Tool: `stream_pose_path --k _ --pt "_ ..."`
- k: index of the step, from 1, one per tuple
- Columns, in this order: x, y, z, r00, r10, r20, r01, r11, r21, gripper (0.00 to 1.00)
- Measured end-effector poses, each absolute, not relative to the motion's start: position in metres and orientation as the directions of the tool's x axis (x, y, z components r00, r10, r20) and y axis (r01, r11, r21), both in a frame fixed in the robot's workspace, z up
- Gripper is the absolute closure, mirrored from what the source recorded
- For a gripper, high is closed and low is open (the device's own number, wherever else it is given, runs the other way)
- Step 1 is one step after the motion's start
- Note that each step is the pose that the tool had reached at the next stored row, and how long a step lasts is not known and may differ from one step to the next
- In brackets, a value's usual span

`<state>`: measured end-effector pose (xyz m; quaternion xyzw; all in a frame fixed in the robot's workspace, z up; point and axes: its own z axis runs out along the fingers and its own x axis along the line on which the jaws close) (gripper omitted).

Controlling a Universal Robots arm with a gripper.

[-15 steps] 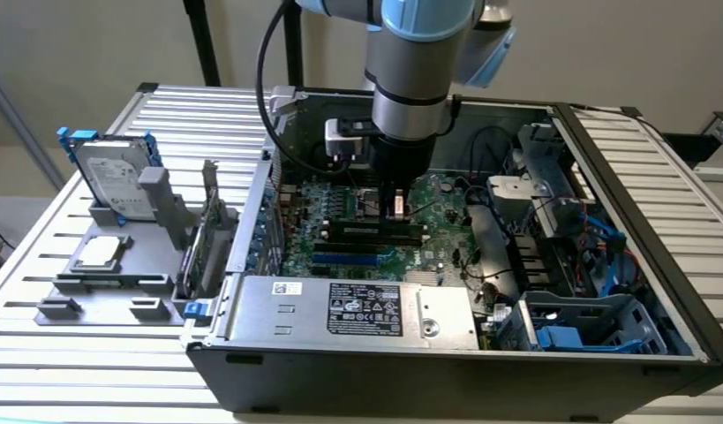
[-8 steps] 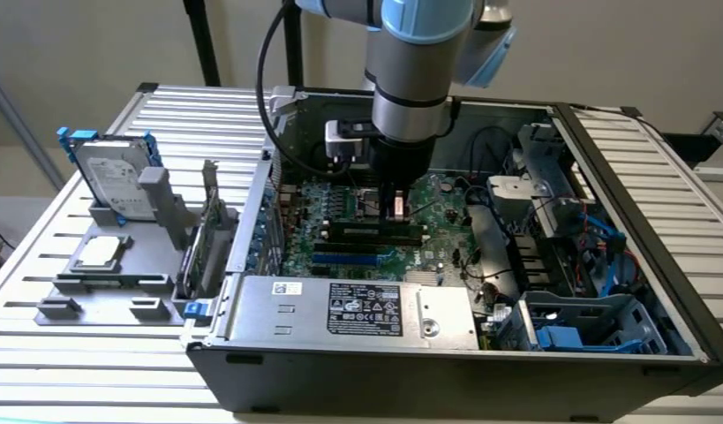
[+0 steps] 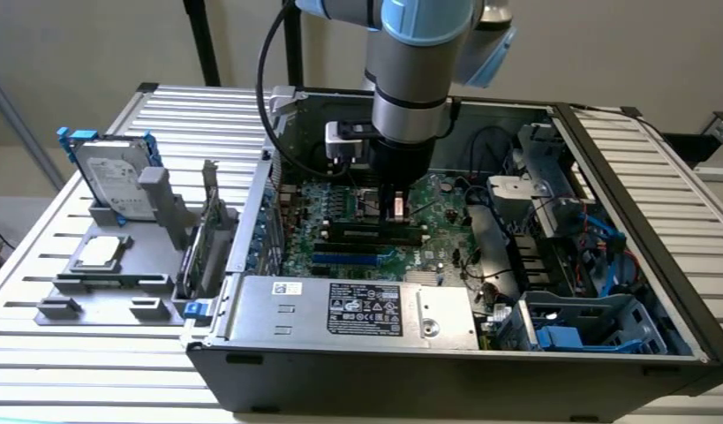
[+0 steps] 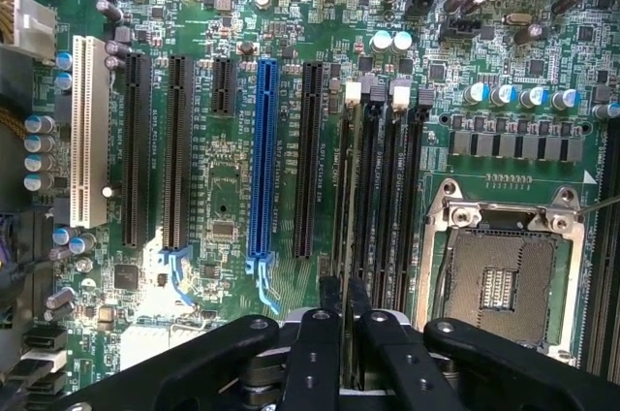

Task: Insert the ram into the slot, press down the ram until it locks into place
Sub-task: 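Insert the ram into the slot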

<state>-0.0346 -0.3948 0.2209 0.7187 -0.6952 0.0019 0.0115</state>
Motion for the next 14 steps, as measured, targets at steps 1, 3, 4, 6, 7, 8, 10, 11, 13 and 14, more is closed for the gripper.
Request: stream_pose_path --k 1,3,4,6,7,8,10,11,13,14 --pt "-0.035 -0.395 0.221 0.033 -0.999 0.019 -0.999 -0.033 0.014 0.85" --pt "-0.035 -0.395 0.223 0.033 -0.999 0.019 -0.999 -0.033 0.014 0.78" --pt "-0.035 -0.395 0.226 0.033 -0.999 0.019 -0.999 -0.033 0.014 0.78" --pt "-0.035 -0.395 0.233 0.033 -0.999 0.019 -0.999 -0.033 0.015 0.78" --pt "-0.035 -0.395 0.236 0.033 -0.999 0.019 -0.999 -0.033 0.015 0.78" --pt "-0.035 -0.395 0.24 0.033 -0.999 0.019 -0.999 -0.033 0.016 0.78" --pt "-0.035 -0.395 0.245 0.033 -0.999 0.018 -0.999 -0.033 0.017 0.78" --pt "-0.036 -0.395 0.247 0.033 -0.999 0.018 -0.999 -0.033 0.018 0.78" --pt "-0.039 -0.395 0.249 0.034 -0.999 0.018 -0.999 -0.033 0.019 0.78" --pt "-0.041 -0.395 0.25 0.033 -0.999 0.018 -0.999 -0.033 0.02 0.78"
